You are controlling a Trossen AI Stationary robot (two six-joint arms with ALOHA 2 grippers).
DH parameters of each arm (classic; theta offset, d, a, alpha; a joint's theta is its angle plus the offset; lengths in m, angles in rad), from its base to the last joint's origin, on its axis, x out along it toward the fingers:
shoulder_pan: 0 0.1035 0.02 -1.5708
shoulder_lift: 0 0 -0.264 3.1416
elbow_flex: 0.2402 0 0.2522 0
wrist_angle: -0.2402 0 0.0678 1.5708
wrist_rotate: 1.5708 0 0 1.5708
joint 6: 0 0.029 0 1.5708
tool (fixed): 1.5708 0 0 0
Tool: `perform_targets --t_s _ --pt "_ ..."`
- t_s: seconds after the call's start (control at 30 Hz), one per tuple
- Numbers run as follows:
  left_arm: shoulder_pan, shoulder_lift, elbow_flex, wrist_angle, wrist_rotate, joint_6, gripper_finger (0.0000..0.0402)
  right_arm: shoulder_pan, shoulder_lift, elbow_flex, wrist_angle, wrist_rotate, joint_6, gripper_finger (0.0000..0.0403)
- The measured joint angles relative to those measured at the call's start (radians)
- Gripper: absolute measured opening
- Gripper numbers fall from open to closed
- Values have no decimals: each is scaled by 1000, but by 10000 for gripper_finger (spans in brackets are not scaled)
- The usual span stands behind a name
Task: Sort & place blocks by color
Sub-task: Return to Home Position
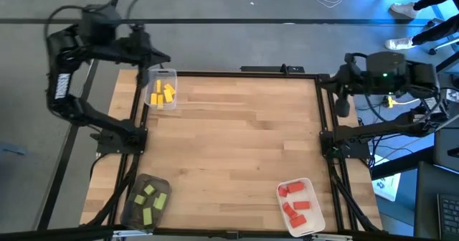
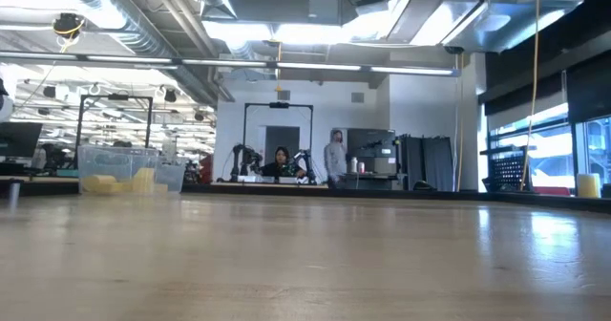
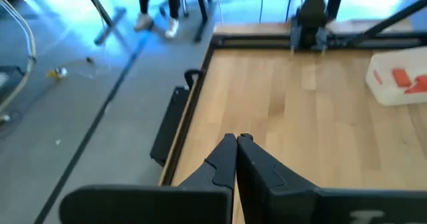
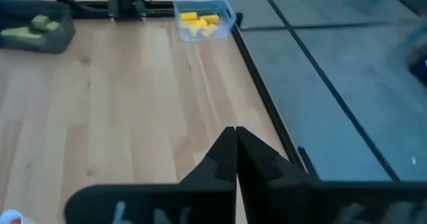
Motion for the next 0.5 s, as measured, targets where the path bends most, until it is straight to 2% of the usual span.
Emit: perform_targets --t_s 0.1,0.27,0.4,0.5 --pt "0 -55 1 -2 2 -23 1 0 -16 6 -5 -19 -34 0" --pt "0 -169 -44 -3 -55 -63 0 0 -58 6 -44 36 -22 0" --pt "0 -278 -128 28 -98 -110 0 1 -113 6 -34 -19 -20 0" --pt "0 -375 -225 89 -103 -137 0 1 -163 6 -35 -21 1 0"
